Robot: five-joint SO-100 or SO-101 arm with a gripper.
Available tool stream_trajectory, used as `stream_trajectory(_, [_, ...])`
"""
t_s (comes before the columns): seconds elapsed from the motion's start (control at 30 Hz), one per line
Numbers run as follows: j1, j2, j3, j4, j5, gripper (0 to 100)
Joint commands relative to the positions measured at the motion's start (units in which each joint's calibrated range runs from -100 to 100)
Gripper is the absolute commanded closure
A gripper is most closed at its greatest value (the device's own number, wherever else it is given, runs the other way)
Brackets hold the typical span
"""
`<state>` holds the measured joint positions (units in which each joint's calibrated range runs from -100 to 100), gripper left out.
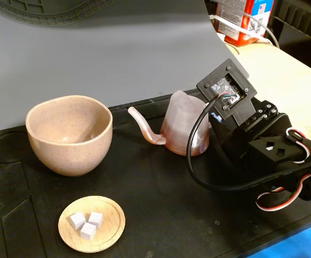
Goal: Pick up a kettle and pour liquid into a cup.
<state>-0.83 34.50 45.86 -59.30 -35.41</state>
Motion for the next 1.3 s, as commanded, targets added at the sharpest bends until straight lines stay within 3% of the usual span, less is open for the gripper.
stream_trajectory(0.0, [0.64,-0.72,-1.76,-3.09,0.17,80])
stream_trajectory(0.5, [0.18,-0.80,-2.67,-3.17,0.17,80])
stream_trajectory(0.63, [1.17,-0.63,-2.67,-6.89,0.12,90])
stream_trajectory(0.77, [1.33,-0.63,-2.40,-6.89,0.12,91])
stream_trajectory(0.83, [1.48,-0.46,-2.40,-6.80,0.12,100])
stream_trajectory(1.27, [0.03,-1.99,-1.22,-7.24,-0.41,99])
